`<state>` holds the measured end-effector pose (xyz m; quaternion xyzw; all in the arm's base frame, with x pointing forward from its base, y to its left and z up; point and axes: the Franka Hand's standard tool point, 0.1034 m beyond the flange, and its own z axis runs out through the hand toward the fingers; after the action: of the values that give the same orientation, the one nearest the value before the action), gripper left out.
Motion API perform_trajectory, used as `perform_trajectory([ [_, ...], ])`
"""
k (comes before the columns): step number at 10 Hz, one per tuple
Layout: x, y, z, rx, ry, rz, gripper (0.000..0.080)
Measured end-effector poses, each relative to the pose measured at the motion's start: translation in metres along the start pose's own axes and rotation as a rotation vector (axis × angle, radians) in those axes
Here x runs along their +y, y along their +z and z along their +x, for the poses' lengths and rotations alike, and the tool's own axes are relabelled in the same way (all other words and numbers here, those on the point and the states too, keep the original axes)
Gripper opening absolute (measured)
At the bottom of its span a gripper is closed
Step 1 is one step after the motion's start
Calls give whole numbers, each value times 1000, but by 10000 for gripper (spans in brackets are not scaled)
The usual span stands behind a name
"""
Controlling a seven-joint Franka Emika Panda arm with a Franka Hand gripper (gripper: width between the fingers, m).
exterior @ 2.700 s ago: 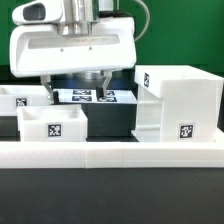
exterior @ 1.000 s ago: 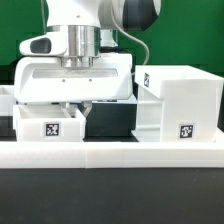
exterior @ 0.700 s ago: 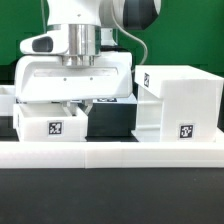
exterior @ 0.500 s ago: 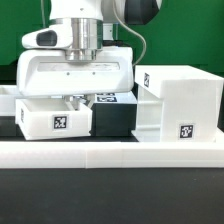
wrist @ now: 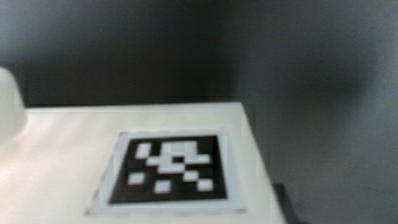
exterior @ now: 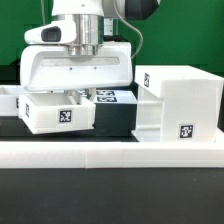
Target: Assemble drawer
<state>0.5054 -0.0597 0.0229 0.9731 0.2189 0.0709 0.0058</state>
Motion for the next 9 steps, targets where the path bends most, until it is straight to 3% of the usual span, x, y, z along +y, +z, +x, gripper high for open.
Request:
perform_trajectory([
  [2,-9,1,5,-10,-209,-3,41],
  [4,-12,1,9,-54,-410,35,41],
  [9,-4,1,6,-70,-718,48,41],
])
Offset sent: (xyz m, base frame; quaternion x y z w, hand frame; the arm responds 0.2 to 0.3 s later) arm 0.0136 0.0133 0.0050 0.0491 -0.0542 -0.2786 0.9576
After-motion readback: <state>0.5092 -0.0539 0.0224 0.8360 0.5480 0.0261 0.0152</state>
